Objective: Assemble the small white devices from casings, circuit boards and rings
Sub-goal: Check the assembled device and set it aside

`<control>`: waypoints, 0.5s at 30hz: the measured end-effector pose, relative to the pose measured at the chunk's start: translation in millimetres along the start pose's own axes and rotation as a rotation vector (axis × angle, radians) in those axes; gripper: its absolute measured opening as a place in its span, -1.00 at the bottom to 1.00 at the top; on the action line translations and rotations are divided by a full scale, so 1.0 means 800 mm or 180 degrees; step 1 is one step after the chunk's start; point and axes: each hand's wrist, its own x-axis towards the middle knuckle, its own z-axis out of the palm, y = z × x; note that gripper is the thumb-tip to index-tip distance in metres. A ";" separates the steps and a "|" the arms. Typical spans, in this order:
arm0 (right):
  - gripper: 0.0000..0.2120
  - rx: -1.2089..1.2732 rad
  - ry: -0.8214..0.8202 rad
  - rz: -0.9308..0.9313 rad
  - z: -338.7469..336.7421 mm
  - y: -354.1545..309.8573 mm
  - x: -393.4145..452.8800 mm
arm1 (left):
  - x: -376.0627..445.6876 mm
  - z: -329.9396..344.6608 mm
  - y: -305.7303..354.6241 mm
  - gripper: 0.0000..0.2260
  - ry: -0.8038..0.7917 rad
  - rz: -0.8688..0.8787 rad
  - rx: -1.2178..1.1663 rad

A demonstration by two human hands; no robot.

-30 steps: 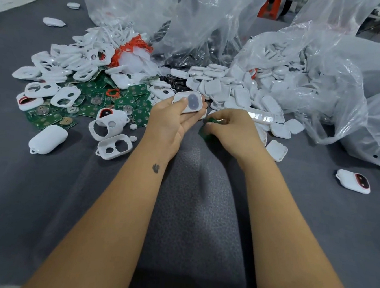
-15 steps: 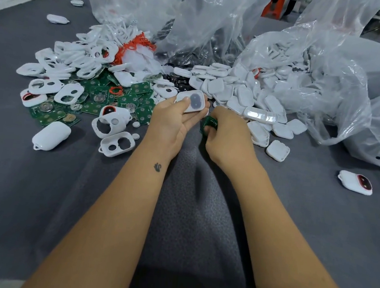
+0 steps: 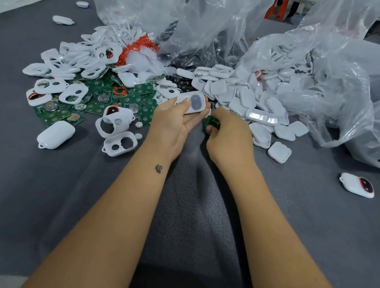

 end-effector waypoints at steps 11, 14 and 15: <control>-0.92 0.0650 -0.0637 0.0611 -0.014 0.011 0.021 | 0.002 0.004 -0.002 -0.87 0.0300 0.0197 0.0059; -0.85 0.0817 -0.0490 0.0838 -0.018 -0.003 0.040 | 0.006 0.005 -0.006 -0.81 0.0505 0.0500 0.0265; -0.80 0.0845 -0.0333 0.0880 -0.019 -0.010 0.049 | 0.007 0.006 -0.006 -0.81 0.0562 0.0526 0.0322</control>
